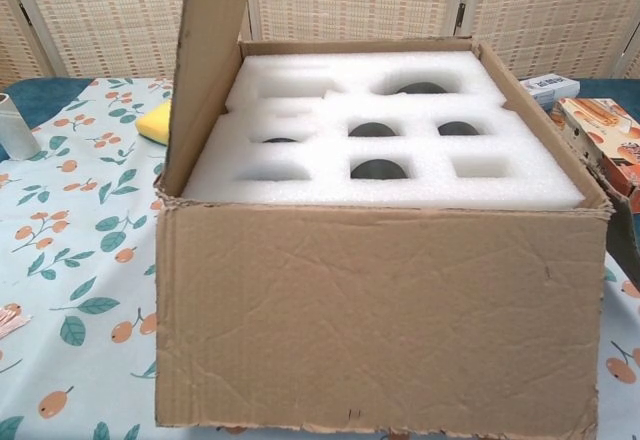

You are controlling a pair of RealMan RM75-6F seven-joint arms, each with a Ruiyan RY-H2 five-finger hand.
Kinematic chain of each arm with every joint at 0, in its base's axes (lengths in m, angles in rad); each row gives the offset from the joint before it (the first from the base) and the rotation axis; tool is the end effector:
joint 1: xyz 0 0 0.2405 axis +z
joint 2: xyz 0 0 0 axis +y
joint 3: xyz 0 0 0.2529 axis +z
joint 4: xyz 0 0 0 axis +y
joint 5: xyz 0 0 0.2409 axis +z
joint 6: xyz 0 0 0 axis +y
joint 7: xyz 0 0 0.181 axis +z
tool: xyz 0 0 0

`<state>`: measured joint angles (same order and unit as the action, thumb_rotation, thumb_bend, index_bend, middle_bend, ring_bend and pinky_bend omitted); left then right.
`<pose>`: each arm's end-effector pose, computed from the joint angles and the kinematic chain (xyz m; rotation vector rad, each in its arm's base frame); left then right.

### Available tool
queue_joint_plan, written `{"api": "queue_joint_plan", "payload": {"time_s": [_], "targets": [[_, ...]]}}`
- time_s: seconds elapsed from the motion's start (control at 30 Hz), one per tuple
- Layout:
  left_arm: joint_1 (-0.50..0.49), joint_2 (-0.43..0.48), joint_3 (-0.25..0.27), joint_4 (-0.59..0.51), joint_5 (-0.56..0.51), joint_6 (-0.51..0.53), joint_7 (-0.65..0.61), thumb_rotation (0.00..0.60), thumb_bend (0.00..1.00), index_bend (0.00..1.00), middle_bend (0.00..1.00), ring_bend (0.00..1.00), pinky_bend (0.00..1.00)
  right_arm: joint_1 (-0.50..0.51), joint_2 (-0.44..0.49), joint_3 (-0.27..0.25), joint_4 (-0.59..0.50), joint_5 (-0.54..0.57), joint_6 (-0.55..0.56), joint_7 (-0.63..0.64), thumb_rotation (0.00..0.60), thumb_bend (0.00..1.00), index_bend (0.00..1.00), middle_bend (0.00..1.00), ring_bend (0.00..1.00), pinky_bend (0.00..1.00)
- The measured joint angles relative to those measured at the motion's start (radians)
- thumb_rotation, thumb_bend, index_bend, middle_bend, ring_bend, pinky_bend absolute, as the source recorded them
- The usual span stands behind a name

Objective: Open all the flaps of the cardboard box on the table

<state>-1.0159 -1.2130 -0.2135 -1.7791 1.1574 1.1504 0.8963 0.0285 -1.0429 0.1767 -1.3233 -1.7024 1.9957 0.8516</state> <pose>0.0068 0.3991 0.0646 -1.8357 0.0289 -0.9065 -0.2981 -0.1988 0.2611 1.2543 -0.7142 1.7867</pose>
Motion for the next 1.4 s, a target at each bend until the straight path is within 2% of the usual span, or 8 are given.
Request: {"api": "queue_joint_plan", "payload": {"time_s": [0.37,0.9,0.97,1.1,1.17,1.23,1.3,1.4], "targets": [[0.070,0.051,0.020,-0.008,0.005,0.061,0.016,0.600,1.00,0.46,0.00,0.00,0.00,0.016,0.002,-0.013,-0.014,-0.010,-0.022,-0.033,0.319,0.29,0.45,0.00,0.00,0.00],[0.208,0.116,0.027,0.034,0.033,0.143,-0.155,0.600,1.00,0.41,0.00,0.00,0.00,0.061,0.010,-0.040,-0.055,-0.014,-0.125,-0.109,0.325,0.29,0.42,0.00,0.00,0.00],[0.229,0.125,0.028,0.036,0.034,0.155,-0.183,0.600,1.00,0.38,0.00,0.00,0.00,0.065,0.010,-0.040,-0.060,-0.012,-0.134,-0.125,0.336,0.29,0.41,0.00,0.00,0.00],[0.276,0.156,0.034,0.025,0.030,0.169,-0.266,0.600,1.00,0.15,0.00,0.00,0.00,0.072,0.005,-0.041,-0.068,-0.004,-0.156,-0.181,0.350,0.29,0.38,0.00,0.00,0.00],[0.300,0.176,0.040,0.010,0.025,0.166,-0.319,0.600,0.96,0.06,0.00,0.00,0.00,0.076,0.002,-0.041,-0.074,0.001,-0.169,-0.216,0.356,0.29,0.35,0.00,0.00,0.00],[0.332,0.207,0.051,-0.011,0.021,0.157,-0.394,0.600,0.82,0.01,0.00,0.00,0.00,0.080,-0.003,-0.040,-0.082,0.010,-0.187,-0.260,0.375,0.29,0.31,0.00,0.00,0.00],[0.375,0.240,0.068,-0.029,0.018,0.150,-0.474,0.600,0.66,0.00,0.00,0.00,0.00,0.085,-0.008,-0.039,-0.089,0.022,-0.208,-0.317,0.397,0.29,0.26,0.00,0.00,0.00],[0.452,0.273,0.099,-0.038,0.020,0.153,-0.584,0.600,0.50,0.00,0.00,0.00,0.00,0.093,-0.016,-0.036,-0.106,0.046,-0.247,-0.420,0.433,0.29,0.20,0.00,0.00,0.00]]}}
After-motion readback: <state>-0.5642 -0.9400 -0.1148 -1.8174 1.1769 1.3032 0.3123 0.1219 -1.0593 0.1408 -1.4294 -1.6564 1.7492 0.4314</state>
